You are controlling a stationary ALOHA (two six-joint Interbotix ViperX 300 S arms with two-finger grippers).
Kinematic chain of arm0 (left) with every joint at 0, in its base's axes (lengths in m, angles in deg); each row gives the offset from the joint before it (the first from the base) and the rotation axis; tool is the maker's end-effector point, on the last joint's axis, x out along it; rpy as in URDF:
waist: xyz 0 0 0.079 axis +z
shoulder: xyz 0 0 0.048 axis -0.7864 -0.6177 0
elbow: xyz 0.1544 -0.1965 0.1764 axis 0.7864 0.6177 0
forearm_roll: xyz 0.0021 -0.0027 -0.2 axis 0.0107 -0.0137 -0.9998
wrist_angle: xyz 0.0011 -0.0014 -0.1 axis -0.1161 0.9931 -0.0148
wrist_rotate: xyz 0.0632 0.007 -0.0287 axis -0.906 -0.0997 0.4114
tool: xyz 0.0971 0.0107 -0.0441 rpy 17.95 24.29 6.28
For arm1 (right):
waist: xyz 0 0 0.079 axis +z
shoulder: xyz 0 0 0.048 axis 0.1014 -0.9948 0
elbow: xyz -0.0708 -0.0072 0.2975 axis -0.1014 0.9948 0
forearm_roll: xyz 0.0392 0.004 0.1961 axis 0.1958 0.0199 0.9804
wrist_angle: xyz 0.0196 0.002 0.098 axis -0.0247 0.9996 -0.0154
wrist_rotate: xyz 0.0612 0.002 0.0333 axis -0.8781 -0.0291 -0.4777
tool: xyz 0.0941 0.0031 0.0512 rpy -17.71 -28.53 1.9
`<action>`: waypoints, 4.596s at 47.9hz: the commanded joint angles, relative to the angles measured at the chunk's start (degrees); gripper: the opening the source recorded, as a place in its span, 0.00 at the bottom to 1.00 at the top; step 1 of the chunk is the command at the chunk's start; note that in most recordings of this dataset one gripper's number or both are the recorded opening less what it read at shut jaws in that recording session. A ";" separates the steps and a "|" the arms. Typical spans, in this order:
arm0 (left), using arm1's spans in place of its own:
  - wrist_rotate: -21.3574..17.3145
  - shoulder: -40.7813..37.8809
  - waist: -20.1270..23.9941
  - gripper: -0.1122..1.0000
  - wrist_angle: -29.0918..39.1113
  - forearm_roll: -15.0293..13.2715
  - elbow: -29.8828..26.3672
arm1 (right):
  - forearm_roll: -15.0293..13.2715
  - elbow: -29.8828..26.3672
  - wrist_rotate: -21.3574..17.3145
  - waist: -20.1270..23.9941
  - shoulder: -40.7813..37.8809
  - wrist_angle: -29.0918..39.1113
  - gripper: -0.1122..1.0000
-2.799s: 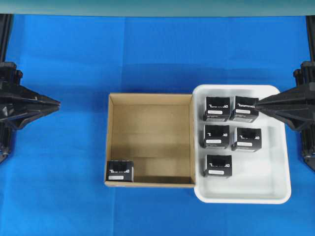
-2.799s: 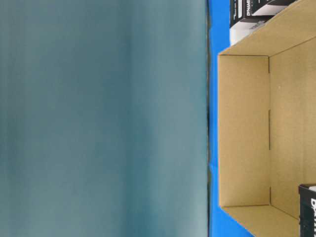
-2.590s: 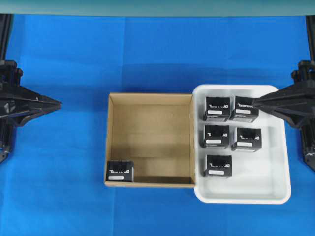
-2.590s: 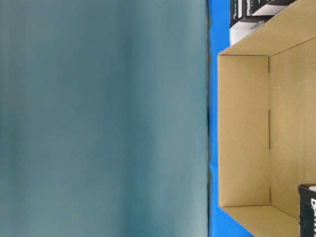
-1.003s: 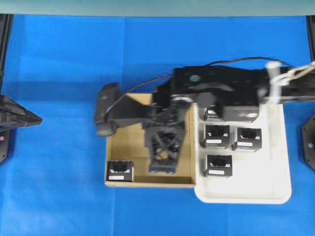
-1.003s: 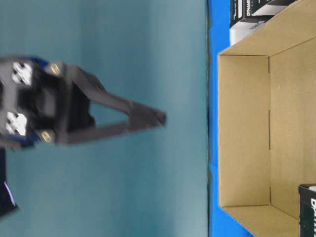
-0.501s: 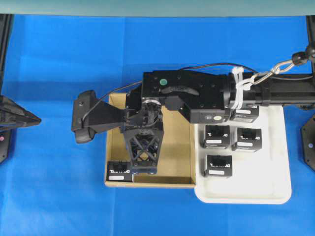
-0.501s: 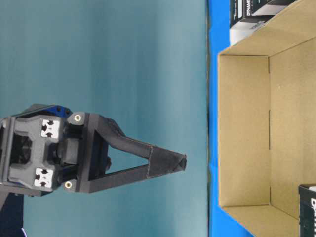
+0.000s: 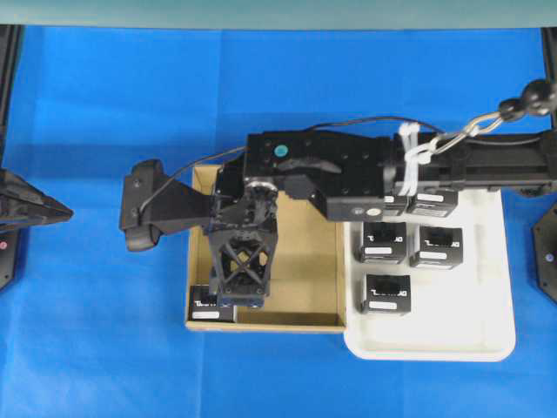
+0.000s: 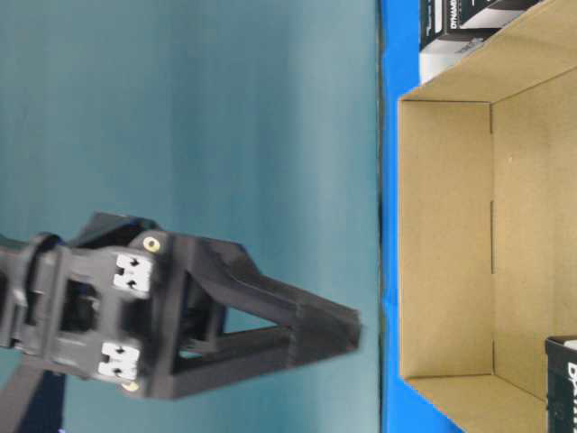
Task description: Pick the box from inside the cardboard box.
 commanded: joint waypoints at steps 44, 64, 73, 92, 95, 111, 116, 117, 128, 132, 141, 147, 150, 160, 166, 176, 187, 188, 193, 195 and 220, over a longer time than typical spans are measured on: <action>0.26 -0.44 0.00 0.06 -0.26 0.18 -1.49 | 5.62 0.18 -1.14 0.70 -9.76 -11.78 0.99; 1.76 -0.44 0.00 0.06 -0.26 0.18 -1.23 | 5.71 0.35 -1.49 0.88 -10.81 -12.57 0.99; 1.67 -0.44 0.00 0.06 -0.26 0.18 -0.97 | 5.45 0.62 -1.85 0.09 -10.81 -12.66 0.99; 1.76 -0.35 0.00 0.06 -0.26 0.18 -0.97 | 4.57 0.62 -1.23 -3.25 -10.55 -12.39 0.99; 1.76 -0.35 -0.09 0.06 -0.26 0.18 -0.97 | 4.57 0.70 -1.05 -3.87 -10.55 -12.39 0.99; 1.85 -0.44 -0.09 0.06 -0.26 0.18 -0.97 | 3.69 0.18 -0.70 -7.03 -10.46 -12.30 0.99; 1.85 -0.44 0.00 0.06 -0.26 0.18 -0.88 | 3.08 0.18 -0.62 -7.91 -10.46 -12.30 0.99; 1.85 -0.44 0.00 0.06 -0.26 0.18 -0.88 | 2.90 0.18 -0.62 -8.00 -10.46 -12.30 0.99; 1.85 -0.44 0.00 0.06 -0.26 0.18 -0.97 | 2.46 0.09 -0.53 -8.70 -10.46 -12.30 0.99; 1.85 -0.44 0.00 0.06 -0.26 0.18 -0.88 | 2.55 0.09 -0.53 -8.44 -10.46 -12.57 0.99; 1.93 -0.26 -0.09 0.06 -0.26 0.18 -0.97 | 2.55 -0.62 -0.70 -7.56 -10.28 -11.78 0.99; 2.02 -0.26 0.00 0.06 -0.26 0.18 -0.97 | 2.55 -1.76 -1.32 -7.12 -9.23 -9.49 0.99; 2.02 -0.35 0.00 0.06 -0.26 0.18 -0.97 | 2.55 -2.46 -1.41 -7.03 -8.53 -8.44 0.99; 2.02 -0.44 0.00 0.06 -0.44 0.18 -0.88 | 2.55 -8.53 -1.49 -7.03 -7.03 -3.25 0.99; 2.02 -0.26 -0.09 0.06 -0.26 0.18 -0.97 | 2.46 -15.12 -1.14 -6.86 -6.68 4.13 0.99; 2.02 -0.18 0.00 0.06 -0.26 0.18 -0.97 | 2.37 -32.34 -1.32 -7.29 -6.77 20.30 0.99; 2.11 -0.18 0.00 0.06 -0.53 0.09 -1.05 | 1.76 -45.44 -3.87 -7.47 -7.56 24.61 0.99; 2.11 -0.09 0.00 0.06 -0.44 0.18 -1.14 | 1.76 -45.88 -4.04 -7.56 -7.56 24.79 0.99; 2.72 -0.09 0.00 0.06 -0.53 0.18 -1.14 | 1.76 -46.49 -4.48 -7.73 -7.56 25.31 0.99; 2.90 -0.09 0.00 0.06 -0.53 0.18 -1.14 | 1.76 -46.14 -4.48 -7.82 -7.56 25.31 0.99; 3.08 1.41 -0.18 0.06 -0.26 0.18 -1.67 | -3.87 -31.64 -2.64 -5.71 -7.65 19.95 0.99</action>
